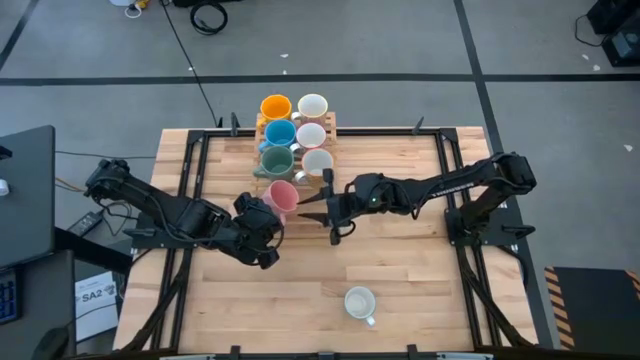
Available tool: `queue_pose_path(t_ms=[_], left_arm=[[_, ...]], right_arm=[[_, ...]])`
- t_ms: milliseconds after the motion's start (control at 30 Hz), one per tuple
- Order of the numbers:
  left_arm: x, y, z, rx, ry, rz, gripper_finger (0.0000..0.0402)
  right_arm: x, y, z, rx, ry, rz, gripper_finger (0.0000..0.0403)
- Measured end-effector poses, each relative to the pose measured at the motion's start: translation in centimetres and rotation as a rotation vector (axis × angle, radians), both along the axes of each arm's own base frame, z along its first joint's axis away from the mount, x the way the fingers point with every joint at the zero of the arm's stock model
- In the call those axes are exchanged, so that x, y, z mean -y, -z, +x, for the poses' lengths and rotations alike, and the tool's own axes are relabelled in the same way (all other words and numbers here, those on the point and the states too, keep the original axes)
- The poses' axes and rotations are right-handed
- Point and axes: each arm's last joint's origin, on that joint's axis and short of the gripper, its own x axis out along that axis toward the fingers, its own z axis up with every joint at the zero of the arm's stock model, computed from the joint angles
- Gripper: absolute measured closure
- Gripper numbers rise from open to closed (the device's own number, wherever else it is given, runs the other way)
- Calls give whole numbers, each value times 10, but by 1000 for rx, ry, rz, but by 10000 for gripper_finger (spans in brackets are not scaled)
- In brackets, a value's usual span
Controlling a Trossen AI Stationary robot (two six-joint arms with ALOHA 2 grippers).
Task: Place coffee mugs
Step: Put the pink mug on the shelf
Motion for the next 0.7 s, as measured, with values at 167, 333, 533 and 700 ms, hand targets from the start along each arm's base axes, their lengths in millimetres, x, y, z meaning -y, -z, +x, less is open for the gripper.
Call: queue_pose_path(t_ms=[167, 333, 533, 700], left_arm=[[0, 0, 0, 0, 0, 0, 364], [0, 0, 0, 1, 0, -1, 364], [0, 0, 1, 7, 1, -6, 364], [1, 0, 1, 9, 3, -10, 364]], right_arm=[[0, -9, 3, -86, -15, -16, 273], [0, -12, 3, -104, -17, -41, 273], [1, -7, 7, -106, -17, -55, 273], [3, 8, 18, -119, -17, -112, 273]])
